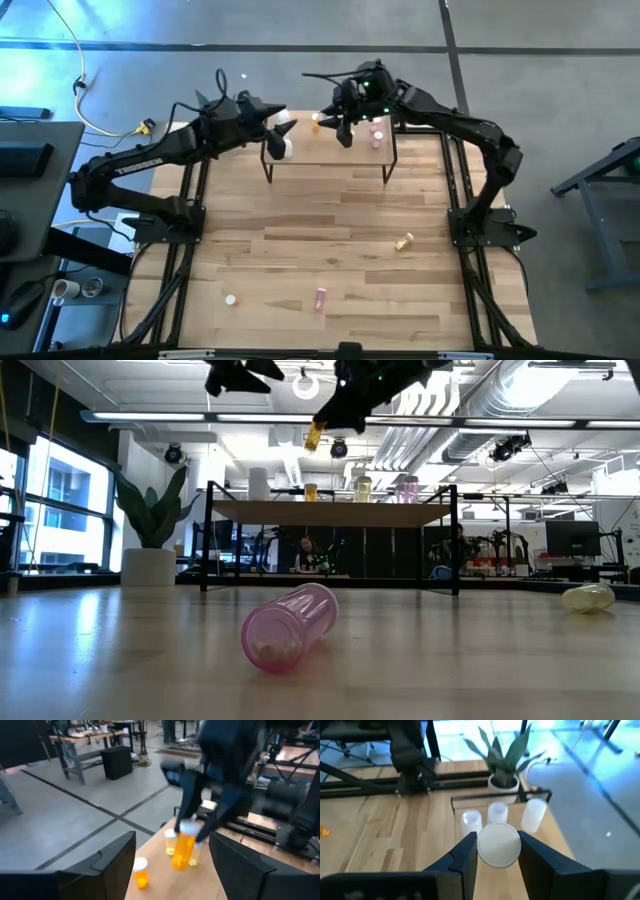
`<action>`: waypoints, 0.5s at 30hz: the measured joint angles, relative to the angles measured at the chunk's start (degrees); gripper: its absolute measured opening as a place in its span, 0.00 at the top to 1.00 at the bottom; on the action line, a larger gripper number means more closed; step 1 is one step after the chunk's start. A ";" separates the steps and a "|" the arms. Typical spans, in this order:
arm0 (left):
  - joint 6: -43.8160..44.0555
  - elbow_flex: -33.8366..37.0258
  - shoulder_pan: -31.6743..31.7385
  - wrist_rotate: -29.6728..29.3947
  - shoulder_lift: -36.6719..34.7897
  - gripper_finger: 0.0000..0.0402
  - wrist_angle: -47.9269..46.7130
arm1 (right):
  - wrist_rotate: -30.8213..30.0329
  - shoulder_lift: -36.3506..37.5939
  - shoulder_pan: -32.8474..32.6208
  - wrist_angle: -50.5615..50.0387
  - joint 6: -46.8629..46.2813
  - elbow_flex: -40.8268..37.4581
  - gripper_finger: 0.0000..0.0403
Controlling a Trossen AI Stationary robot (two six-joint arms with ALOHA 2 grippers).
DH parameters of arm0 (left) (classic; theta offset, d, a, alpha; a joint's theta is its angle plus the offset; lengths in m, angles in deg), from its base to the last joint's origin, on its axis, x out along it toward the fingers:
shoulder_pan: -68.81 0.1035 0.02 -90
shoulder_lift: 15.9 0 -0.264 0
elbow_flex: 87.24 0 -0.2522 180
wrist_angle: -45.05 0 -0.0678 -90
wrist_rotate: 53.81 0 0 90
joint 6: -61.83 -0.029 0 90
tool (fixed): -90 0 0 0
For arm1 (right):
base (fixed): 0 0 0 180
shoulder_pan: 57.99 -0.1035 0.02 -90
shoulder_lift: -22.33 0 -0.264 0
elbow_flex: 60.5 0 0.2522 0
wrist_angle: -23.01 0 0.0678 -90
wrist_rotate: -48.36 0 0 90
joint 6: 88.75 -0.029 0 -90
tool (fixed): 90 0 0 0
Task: Pick and place medicine bottles onto shelf by color
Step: Put the right orange pill bottle on the shelf aligned with the other orange pill bottle
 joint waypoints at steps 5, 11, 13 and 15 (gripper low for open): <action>0.00 0.00 0.00 -1.84 -1.75 0.40 -1.61 | 0.00 -3.67 -0.02 -1.12 -0.90 0.00 0.72; 0.51 0.00 0.00 -2.46 -1.84 0.40 -4.80 | -1.12 -7.17 -0.50 -1.55 -1.85 0.00 0.72; 0.55 0.00 -0.03 -2.46 -1.80 0.40 -5.63 | -3.50 -7.69 -0.94 -1.51 -1.54 0.00 0.72; 0.63 0.00 -0.11 -2.46 -1.78 0.40 -6.40 | -5.43 -8.12 -1.16 -2.09 -0.40 0.00 0.72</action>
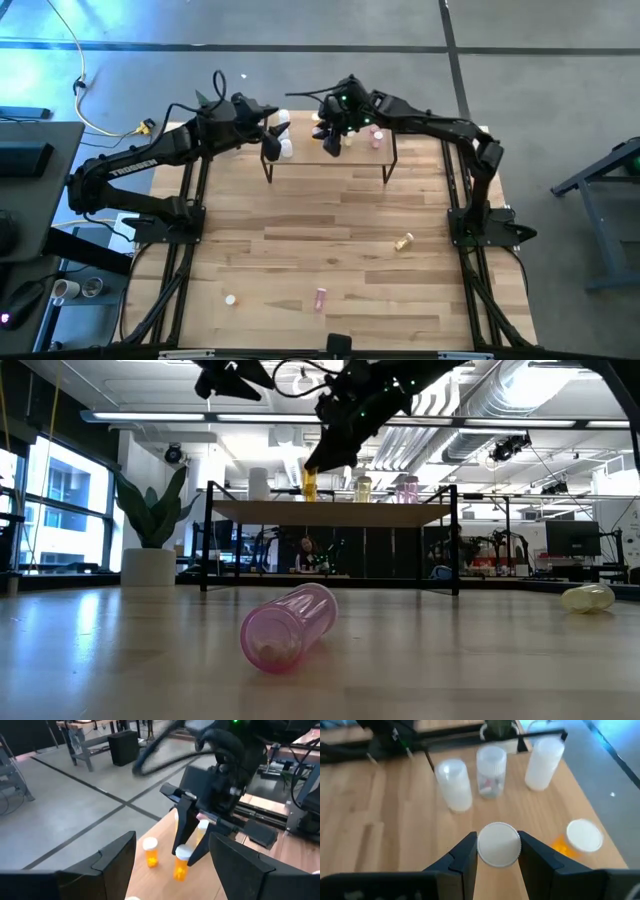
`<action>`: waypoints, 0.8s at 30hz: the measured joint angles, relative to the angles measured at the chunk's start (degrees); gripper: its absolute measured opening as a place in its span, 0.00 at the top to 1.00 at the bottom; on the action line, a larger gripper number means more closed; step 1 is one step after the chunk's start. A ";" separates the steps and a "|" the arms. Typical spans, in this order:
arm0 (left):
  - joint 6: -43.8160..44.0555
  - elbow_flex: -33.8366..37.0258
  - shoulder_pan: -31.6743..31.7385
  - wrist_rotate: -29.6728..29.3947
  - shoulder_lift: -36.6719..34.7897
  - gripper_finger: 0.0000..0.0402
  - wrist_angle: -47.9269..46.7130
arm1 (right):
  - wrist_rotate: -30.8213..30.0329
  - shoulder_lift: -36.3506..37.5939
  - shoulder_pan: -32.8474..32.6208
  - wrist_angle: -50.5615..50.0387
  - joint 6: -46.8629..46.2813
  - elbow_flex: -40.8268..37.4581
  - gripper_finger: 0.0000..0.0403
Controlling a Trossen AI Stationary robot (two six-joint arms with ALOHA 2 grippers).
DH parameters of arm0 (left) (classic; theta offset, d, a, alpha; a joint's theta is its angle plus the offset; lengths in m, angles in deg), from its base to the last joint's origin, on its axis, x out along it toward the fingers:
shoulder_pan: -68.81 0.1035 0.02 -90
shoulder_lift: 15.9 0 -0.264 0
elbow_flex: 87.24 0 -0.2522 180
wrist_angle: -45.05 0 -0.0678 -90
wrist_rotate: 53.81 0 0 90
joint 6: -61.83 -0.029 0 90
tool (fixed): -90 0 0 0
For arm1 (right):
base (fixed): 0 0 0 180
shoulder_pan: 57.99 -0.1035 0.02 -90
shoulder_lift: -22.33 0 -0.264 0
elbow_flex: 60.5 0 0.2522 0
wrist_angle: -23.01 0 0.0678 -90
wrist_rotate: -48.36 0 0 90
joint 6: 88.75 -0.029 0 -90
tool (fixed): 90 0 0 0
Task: Pick and place medicine bottles onto shelf by color
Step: Put the right orange pill bottle on the shelf aligned with the other orange pill bottle
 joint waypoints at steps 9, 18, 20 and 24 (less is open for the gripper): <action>-0.17 0.00 0.00 0.00 0.02 0.40 -0.69 | -4.99 -1.92 -0.26 -0.82 0.74 0.00 0.72; -2.58 0.00 0.00 0.00 0.02 0.40 -0.80 | -5.63 -1.85 -0.36 -0.86 0.69 0.00 0.72; -2.58 0.00 0.00 0.00 0.02 0.40 -0.80 | -5.61 -1.85 -0.62 -0.87 0.82 0.00 0.72; -2.60 0.00 0.00 0.00 0.02 0.40 -0.80 | -5.46 -1.85 -0.79 -0.93 1.77 0.00 0.72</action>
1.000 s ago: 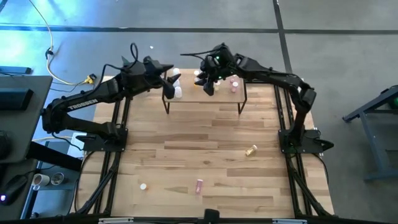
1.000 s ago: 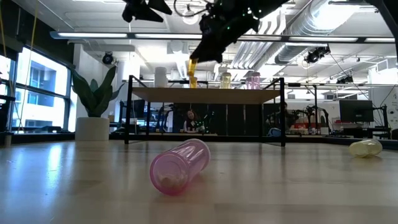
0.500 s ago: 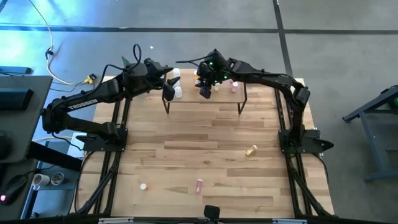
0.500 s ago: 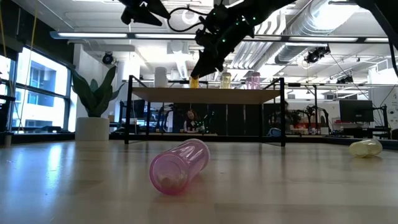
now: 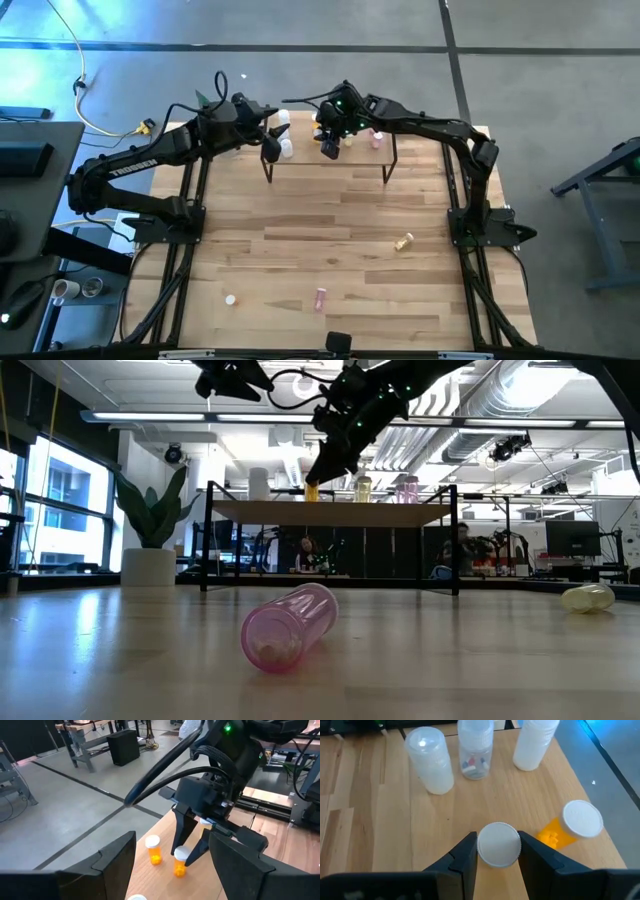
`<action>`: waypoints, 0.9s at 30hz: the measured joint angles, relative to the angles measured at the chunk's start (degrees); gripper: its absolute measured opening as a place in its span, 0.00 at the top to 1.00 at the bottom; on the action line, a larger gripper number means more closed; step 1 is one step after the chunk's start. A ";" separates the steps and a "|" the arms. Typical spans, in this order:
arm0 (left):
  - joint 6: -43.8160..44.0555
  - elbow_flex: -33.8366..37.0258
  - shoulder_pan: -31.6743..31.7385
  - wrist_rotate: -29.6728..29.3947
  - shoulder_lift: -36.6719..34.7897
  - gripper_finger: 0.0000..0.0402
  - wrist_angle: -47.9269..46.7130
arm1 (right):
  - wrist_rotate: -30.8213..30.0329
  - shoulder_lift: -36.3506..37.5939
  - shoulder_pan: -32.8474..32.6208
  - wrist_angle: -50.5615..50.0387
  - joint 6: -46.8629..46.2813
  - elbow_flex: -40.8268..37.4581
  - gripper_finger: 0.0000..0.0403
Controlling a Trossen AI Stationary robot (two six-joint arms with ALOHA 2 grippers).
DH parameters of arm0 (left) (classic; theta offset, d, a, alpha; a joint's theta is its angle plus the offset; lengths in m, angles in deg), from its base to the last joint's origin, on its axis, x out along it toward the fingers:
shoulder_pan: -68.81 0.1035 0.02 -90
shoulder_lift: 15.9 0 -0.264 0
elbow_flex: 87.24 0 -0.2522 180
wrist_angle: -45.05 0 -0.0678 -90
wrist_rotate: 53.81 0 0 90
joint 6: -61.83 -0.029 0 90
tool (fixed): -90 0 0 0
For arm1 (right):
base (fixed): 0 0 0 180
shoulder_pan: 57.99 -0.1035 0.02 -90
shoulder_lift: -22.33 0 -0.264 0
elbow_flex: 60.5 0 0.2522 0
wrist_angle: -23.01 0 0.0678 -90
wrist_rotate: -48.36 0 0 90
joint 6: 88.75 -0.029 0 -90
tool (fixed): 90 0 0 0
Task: Pick and place medicine bottles onto shelf by color
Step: Put the right orange pill bottle on the shelf aligned with the other orange pill bottle, then put the pink pill bottle on the shelf aligned with the other pink pill bottle
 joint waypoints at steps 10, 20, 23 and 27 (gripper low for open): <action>-0.02 0.00 0.00 0.00 0.02 0.40 -0.02 | 0.21 0.00 0.02 0.00 0.50 0.00 0.66; -0.07 0.02 0.00 0.00 0.02 0.40 -0.04 | 0.21 0.02 0.02 1.32 0.19 0.00 0.61; -0.07 0.02 0.00 0.00 0.02 0.40 -0.19 | 0.21 0.02 0.02 1.83 -0.21 0.00 0.61; -0.07 0.02 0.00 0.00 0.02 0.40 -1.09 | 0.20 0.02 0.02 1.87 -0.09 0.00 0.61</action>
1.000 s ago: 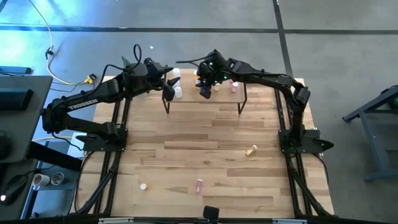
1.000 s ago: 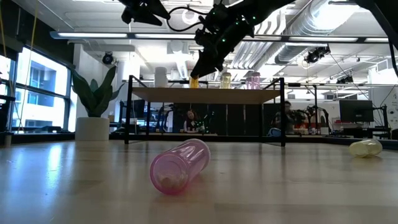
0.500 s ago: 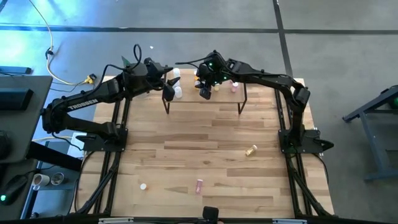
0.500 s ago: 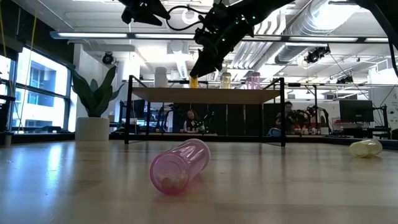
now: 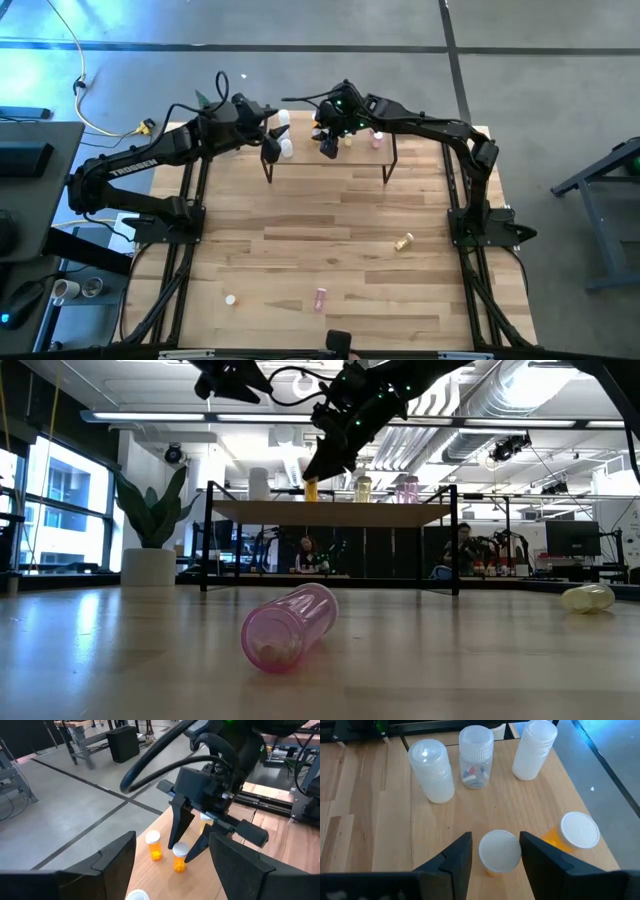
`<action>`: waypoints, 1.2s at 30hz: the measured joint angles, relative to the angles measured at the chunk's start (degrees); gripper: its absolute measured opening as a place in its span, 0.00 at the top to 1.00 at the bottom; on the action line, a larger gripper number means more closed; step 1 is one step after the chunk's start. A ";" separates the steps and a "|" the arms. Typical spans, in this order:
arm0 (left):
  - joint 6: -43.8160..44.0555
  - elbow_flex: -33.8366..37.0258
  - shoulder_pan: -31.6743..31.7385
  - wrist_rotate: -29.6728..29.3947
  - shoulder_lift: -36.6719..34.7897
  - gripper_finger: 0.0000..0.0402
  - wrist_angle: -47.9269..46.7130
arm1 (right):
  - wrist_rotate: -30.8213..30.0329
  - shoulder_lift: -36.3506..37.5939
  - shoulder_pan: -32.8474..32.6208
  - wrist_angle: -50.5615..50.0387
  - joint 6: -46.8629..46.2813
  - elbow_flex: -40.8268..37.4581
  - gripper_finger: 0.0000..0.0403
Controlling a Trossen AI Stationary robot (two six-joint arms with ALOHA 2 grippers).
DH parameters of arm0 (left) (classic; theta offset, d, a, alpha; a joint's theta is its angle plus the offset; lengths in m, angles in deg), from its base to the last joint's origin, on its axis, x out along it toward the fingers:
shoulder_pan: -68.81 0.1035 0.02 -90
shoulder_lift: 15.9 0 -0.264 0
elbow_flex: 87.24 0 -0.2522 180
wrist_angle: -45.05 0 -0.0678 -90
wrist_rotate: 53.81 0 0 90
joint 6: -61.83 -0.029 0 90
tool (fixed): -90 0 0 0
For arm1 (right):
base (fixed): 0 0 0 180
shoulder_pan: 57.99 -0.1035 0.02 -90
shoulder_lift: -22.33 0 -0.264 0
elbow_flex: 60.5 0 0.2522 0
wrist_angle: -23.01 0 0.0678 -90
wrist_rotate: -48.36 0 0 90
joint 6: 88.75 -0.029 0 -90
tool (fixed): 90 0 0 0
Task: Pick and place medicine bottles onto shelf by color
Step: Put the pink pill bottle on the shelf aligned with the other pink pill bottle
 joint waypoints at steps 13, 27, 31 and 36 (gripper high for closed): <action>0.02 0.02 0.00 0.00 0.02 0.40 -1.61 | -0.02 1.96 0.15 0.63 0.02 0.00 0.61; 0.54 0.02 -1.30 0.21 0.00 0.40 -5.65 | -0.04 9.40 -0.25 -2.98 -3.45 0.00 0.61; 2.84 0.02 -3.55 0.40 0.00 0.40 -8.72 | -0.04 12.09 -0.33 -5.53 -6.43 0.02 0.61; 5.68 0.02 -7.30 0.44 0.00 0.40 -14.65 | -0.05 14.74 -0.90 -8.90 -8.20 0.02 0.61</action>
